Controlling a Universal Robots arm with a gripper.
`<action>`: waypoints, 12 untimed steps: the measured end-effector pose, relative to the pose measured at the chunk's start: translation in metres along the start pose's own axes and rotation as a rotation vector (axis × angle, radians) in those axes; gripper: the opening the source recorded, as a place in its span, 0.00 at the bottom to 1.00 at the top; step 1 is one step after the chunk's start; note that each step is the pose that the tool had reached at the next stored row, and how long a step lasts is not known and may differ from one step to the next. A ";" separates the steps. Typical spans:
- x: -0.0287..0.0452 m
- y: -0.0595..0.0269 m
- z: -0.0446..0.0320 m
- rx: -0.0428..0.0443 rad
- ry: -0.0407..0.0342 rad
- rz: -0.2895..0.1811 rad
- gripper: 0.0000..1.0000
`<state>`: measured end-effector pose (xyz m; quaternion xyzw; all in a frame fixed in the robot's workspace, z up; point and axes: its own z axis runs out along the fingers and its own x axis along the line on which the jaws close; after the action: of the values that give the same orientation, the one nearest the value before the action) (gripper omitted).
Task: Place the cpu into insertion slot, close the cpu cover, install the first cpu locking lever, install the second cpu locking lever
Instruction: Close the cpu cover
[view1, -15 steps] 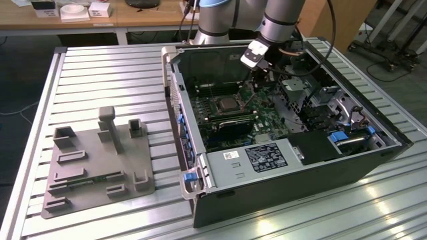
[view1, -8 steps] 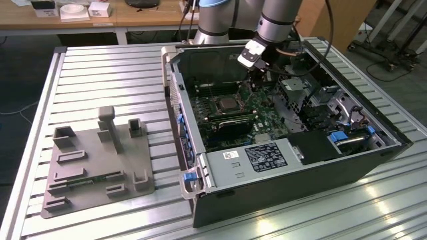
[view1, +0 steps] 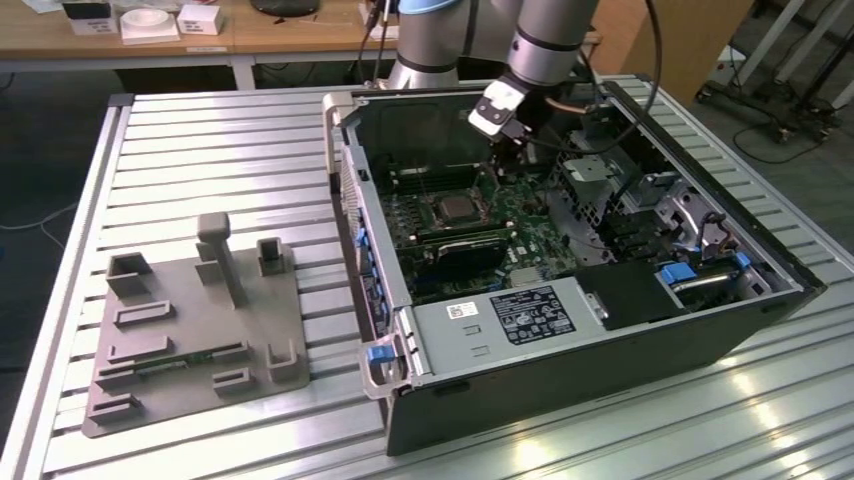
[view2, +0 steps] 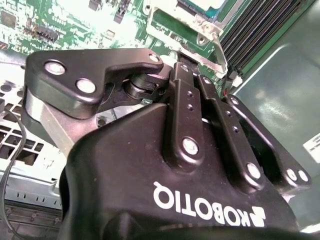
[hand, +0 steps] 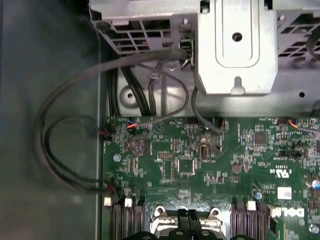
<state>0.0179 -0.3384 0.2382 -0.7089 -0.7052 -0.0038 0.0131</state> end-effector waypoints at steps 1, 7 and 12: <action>0.0000 -0.0009 0.0000 0.0010 0.0000 0.000 0.10; 0.0004 -0.0074 0.0007 0.0045 -0.0001 0.000 0.10; 0.0004 -0.0147 0.0024 0.0046 -0.0001 0.000 0.10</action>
<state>0.0031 -0.3379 0.2361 -0.7089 -0.7052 -0.0022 0.0147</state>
